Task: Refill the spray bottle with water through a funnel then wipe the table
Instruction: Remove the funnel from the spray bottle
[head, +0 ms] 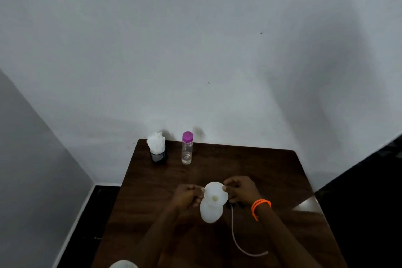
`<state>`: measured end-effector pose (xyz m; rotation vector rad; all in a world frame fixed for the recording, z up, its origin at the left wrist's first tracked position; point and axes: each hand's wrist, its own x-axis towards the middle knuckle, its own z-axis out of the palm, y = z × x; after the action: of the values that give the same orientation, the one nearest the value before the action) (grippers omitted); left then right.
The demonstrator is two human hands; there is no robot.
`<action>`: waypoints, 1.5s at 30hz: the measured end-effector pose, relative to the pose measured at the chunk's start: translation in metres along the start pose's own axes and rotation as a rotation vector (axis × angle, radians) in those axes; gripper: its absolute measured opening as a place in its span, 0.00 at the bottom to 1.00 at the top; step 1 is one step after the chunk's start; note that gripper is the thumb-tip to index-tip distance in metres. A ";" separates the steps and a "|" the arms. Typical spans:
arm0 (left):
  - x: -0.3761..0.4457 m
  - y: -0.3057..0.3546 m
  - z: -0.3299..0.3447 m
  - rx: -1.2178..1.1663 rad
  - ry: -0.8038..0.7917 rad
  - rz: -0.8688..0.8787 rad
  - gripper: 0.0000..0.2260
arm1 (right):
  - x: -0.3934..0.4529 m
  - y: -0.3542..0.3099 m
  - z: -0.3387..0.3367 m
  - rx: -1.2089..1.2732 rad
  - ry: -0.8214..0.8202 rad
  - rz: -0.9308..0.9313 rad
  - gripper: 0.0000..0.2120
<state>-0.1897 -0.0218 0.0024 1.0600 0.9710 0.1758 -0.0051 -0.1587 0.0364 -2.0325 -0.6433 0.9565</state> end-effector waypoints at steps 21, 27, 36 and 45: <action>-0.024 0.002 0.013 -0.121 0.032 -0.036 0.06 | -0.003 0.022 0.023 0.289 0.123 0.190 0.02; -0.019 0.013 0.011 0.097 0.032 -0.028 0.04 | 0.002 0.003 0.017 0.145 0.036 0.190 0.05; -0.011 0.059 0.003 0.111 -0.022 0.067 0.06 | 0.008 -0.041 -0.012 0.149 0.018 0.084 0.07; 0.019 0.080 0.004 -0.074 -0.058 0.077 0.08 | 0.040 -0.043 -0.014 0.354 0.045 0.009 0.08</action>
<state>-0.1504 0.0278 0.0557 1.0298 0.8660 0.2416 0.0247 -0.1128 0.0615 -1.7378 -0.4069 0.9524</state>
